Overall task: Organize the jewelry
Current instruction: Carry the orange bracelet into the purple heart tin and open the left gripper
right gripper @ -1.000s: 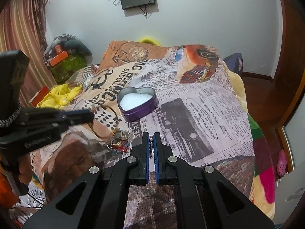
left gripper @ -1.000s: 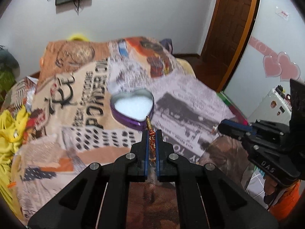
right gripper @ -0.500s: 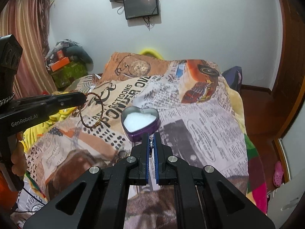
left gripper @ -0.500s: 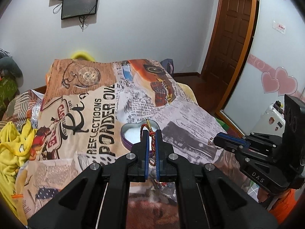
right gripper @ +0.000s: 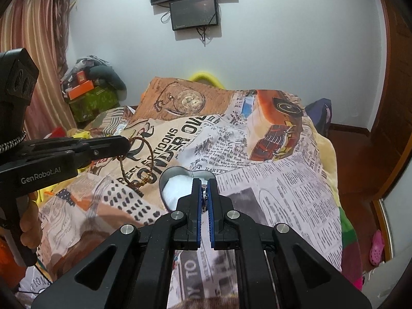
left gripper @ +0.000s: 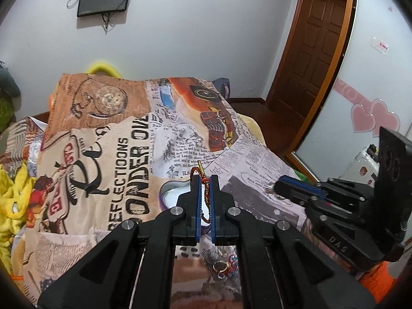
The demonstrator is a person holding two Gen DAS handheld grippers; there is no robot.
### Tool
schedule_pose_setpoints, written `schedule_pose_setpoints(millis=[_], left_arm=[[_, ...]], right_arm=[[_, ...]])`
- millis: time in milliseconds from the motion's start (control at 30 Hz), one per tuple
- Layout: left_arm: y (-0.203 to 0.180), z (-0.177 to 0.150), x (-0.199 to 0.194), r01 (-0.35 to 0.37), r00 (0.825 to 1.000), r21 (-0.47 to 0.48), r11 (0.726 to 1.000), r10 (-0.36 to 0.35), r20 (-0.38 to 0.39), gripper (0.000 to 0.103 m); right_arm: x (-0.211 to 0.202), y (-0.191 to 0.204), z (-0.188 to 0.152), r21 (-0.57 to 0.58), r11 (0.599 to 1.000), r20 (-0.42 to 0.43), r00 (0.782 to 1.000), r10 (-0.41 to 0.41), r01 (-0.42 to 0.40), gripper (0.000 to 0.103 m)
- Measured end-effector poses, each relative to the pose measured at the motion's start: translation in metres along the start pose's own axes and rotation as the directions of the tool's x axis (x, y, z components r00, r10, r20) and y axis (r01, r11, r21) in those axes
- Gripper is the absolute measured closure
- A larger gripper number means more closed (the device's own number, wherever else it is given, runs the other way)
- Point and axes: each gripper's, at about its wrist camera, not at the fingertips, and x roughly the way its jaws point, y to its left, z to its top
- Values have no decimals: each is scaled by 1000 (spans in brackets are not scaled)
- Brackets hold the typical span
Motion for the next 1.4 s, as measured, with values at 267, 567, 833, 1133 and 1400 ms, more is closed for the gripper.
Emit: schedule_pose_setpoints(millis=[267, 567, 833, 1133, 1400], left_arm=[[7, 4, 32, 23, 999, 3, 1000, -23, -49, 99], [23, 0, 69, 39, 992, -28, 999, -42, -117, 99], [35, -9, 92, 22, 985, -44, 999, -30, -172, 99], [41, -20, 101, -18, 974, -33, 999, 10, -224, 99], [33, -25, 98, -58, 970, 31, 998, 63, -235, 98]], right_arm=[[24, -1, 10, -13, 1000, -14, 1000, 15, -15, 99], [54, 4, 11, -32, 999, -67, 997, 35, -37, 99], [83, 2, 7, -25, 997, -140, 988, 70, -74, 99], [107, -1, 4, -5, 994, -221, 970, 102, -106, 99], [110, 4, 2, -30, 994, -251, 963, 96, -106, 99]])
